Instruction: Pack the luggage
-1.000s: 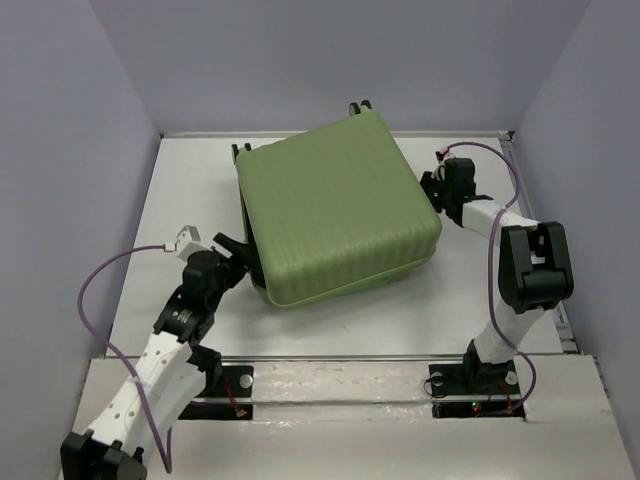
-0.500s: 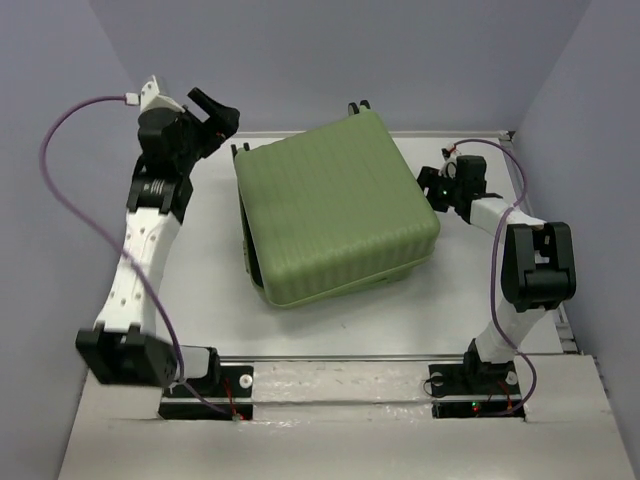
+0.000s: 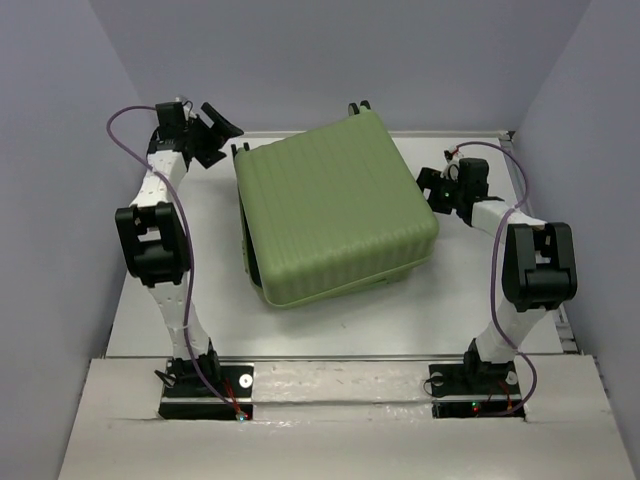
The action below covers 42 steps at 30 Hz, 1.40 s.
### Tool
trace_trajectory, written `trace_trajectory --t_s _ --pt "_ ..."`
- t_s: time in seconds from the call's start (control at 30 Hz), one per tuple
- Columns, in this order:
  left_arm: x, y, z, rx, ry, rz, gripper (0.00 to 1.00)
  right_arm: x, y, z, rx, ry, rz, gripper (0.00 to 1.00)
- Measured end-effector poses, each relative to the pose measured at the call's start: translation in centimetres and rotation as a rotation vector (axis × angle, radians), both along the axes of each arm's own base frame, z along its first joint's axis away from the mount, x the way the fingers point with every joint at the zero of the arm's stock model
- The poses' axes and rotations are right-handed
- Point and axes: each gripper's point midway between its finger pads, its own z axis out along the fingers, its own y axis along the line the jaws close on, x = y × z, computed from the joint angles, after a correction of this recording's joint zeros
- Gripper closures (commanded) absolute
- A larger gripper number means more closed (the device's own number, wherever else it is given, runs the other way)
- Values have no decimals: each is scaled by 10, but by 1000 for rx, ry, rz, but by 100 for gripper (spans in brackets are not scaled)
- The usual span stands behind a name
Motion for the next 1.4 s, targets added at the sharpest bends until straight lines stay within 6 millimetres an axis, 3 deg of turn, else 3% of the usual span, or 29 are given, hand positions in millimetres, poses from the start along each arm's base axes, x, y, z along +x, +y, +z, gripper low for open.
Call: trace_trajectory --t_s 0.17,0.4,0.5,0.67,0.7,0.77,0.9,1.03,1.07,1.17,1.3,1.4 --pt "13 -13 -10 -77 -10 -44 1 0 1 0 5 -3 7 11" --pt "19 -30 -47 -191 36 -79 1 -1 2 0 7 -2 11 10" --pt "20 -37 -47 -243 22 -85 1 -1 2 1 9 -3 13 10" --pt "23 -38 -44 -324 -29 -52 24 -2 4 0 17 0 24 10" --pt "23 -37 -43 -338 -40 -43 36 -2 4 0 18 0 25 10" --pt "26 -35 -37 -352 -66 -22 52 -3 5 1 21 0 27 10" --pt "31 -26 -31 -365 -84 38 65 -4 6 0 27 2 36 10" --pt "30 -25 -14 -374 -97 61 81 -5 8 0 33 5 41 10" --pt "30 -25 -5 -376 -111 67 87 -5 8 0 34 6 41 9" --pt "29 -23 23 -375 -158 79 94 -6 8 -1 39 7 40 9" --pt "32 -21 76 -369 -256 71 94 -6 11 -1 52 10 47 9" --pt "27 -30 111 -365 -304 38 94 -7 13 -1 62 14 51 9"
